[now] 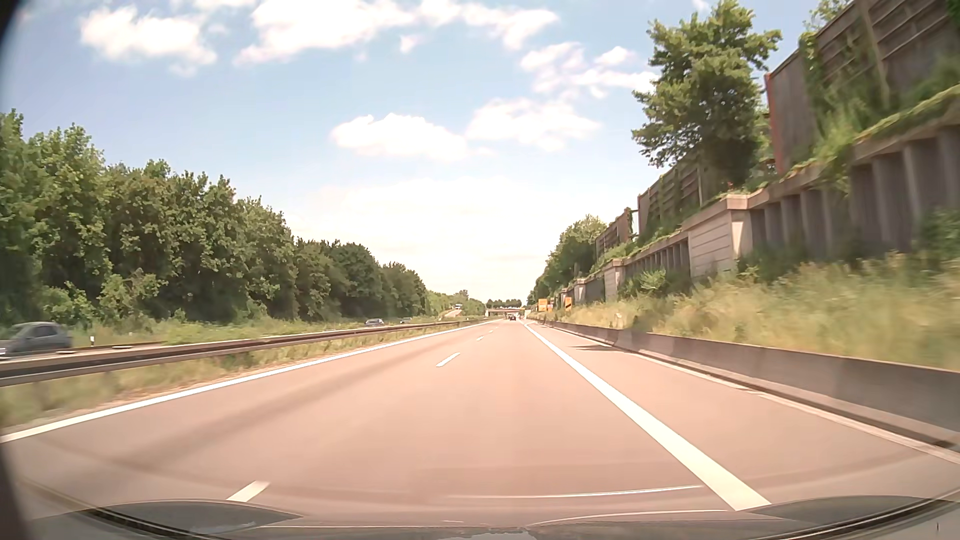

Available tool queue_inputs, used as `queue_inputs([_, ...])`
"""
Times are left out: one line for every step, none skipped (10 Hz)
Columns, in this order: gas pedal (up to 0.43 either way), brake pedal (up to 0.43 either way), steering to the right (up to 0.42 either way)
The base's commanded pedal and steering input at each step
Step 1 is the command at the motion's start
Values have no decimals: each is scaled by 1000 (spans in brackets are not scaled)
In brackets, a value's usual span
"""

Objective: Follow the waypoints while adhering to traffic rules and regulations

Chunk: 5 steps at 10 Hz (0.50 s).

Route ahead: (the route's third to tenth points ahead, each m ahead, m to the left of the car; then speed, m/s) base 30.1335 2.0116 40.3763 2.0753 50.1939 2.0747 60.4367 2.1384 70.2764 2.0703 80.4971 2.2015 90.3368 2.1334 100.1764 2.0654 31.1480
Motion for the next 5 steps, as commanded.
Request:
queue_inputs([228,12,0])
queue_inputs([248,12,0])
queue_inputs([280,12,0])
queue_inputs([280,12,0])
queue_inputs([299,12,0])
